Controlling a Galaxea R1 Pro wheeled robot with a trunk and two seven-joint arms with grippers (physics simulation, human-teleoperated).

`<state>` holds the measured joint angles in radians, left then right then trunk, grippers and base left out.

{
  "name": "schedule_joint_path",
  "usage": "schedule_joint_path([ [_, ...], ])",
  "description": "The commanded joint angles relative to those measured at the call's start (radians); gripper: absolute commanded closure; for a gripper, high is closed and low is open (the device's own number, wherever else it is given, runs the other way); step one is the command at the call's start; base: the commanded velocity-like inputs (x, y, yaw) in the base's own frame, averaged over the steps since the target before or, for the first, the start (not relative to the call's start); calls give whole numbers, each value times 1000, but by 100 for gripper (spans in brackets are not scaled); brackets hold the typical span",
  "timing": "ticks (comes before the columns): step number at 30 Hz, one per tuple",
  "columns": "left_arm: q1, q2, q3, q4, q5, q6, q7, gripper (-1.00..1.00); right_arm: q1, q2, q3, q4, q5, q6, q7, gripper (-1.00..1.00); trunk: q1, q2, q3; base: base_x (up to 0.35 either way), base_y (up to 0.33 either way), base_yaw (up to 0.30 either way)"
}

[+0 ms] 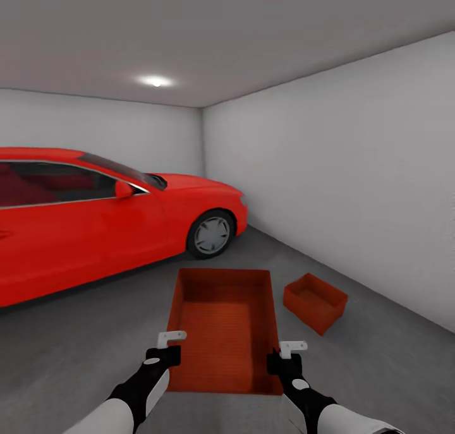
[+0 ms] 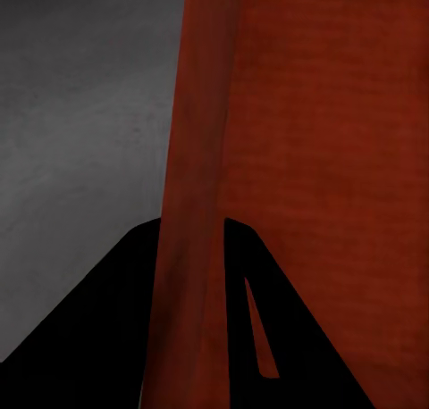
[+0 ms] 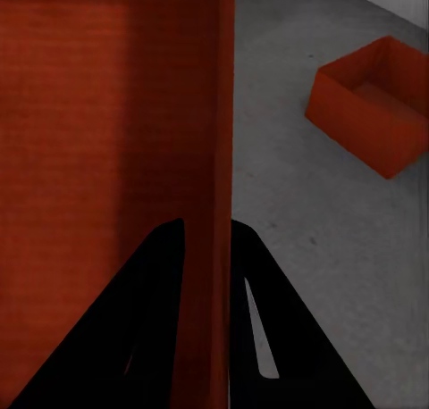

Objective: Move the two storage containers from the living room to the garage. In the garage, place one container on the floor and stack the other container on top of it (either order is fine).

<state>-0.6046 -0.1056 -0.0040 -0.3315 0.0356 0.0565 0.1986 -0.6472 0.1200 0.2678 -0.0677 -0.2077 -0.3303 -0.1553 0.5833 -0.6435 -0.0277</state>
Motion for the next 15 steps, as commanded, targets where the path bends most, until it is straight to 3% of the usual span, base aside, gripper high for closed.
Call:
schedule_joint_path([
  [1,0,-1,9,0,7,6,8,100,-2,3,-10,-6,2,-3,0,100,1,-2,-2,317,182,-76],
  [15,0,-1,9,-1,7,6,9,100,-1,3,-10,-6,2,-3,0,100,1,-2,-1,317,182,-19],
])
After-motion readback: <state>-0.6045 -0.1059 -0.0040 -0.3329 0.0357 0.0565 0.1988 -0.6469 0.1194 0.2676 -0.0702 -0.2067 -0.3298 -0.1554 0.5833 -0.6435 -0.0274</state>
